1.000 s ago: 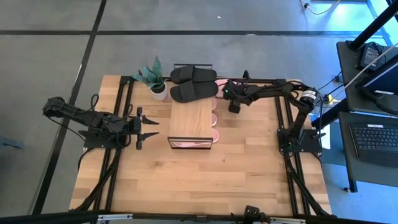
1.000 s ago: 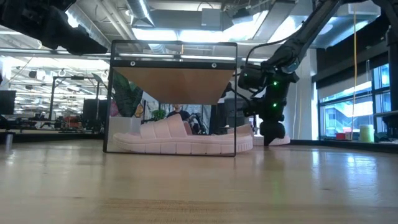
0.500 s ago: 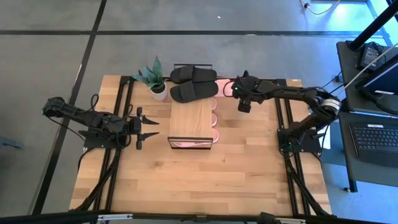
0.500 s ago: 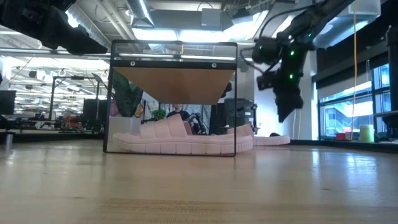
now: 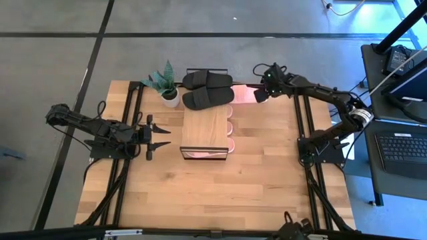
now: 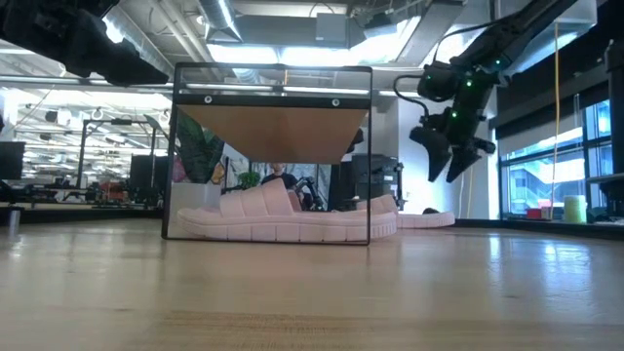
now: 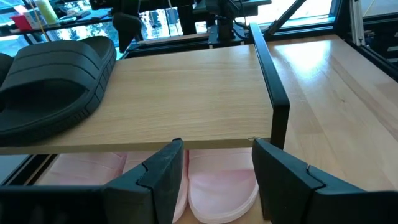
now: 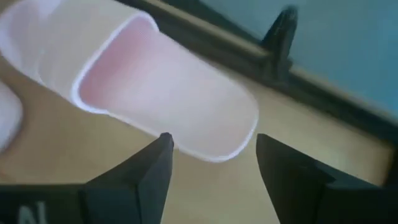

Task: Pick and place slides into the shelf
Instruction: Put the pink slide under the shelf

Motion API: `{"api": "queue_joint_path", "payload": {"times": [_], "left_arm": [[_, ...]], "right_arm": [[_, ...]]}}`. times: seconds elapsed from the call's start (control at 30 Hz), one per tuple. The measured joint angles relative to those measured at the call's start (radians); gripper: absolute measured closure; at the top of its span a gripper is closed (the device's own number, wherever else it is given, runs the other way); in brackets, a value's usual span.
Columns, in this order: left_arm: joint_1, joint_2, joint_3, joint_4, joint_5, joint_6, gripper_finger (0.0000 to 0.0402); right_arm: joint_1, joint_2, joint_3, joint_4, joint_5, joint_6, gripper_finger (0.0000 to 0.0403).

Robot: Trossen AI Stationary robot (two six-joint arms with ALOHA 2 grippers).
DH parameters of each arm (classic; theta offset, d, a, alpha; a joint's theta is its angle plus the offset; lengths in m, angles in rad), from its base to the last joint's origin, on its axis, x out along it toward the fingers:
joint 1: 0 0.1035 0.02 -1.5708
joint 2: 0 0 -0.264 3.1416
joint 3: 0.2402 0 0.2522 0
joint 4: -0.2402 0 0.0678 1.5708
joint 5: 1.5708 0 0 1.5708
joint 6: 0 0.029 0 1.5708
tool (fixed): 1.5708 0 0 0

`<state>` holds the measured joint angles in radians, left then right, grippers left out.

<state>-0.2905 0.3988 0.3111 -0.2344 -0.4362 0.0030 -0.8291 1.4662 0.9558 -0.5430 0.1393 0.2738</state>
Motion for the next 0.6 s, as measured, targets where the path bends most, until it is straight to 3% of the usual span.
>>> {"api": "queue_joint_path", "payload": {"times": [0.07,0.2,0.43,0.6], "left_arm": [[0.000,0.000,0.000,0.000,0.000,0.000,0.0217],[0.000,0.000,0.000,0.000,0.000,0.000,0.0217],[0.000,0.000,0.000,0.000,0.000,0.000,0.0217],[0.000,0.000,0.000,0.000,0.000,0.000,0.0217]], "right_arm": [[-0.018,0.000,0.000,0.004,0.042,-0.047,0.0173],[-0.048,0.000,0.000,-0.048,0.180,0.131,0.0173],[-0.058,0.020,0.000,-0.046,0.182,0.220,0.0173],[-0.075,0.081,0.000,-0.053,0.257,0.220,0.0173]]}}
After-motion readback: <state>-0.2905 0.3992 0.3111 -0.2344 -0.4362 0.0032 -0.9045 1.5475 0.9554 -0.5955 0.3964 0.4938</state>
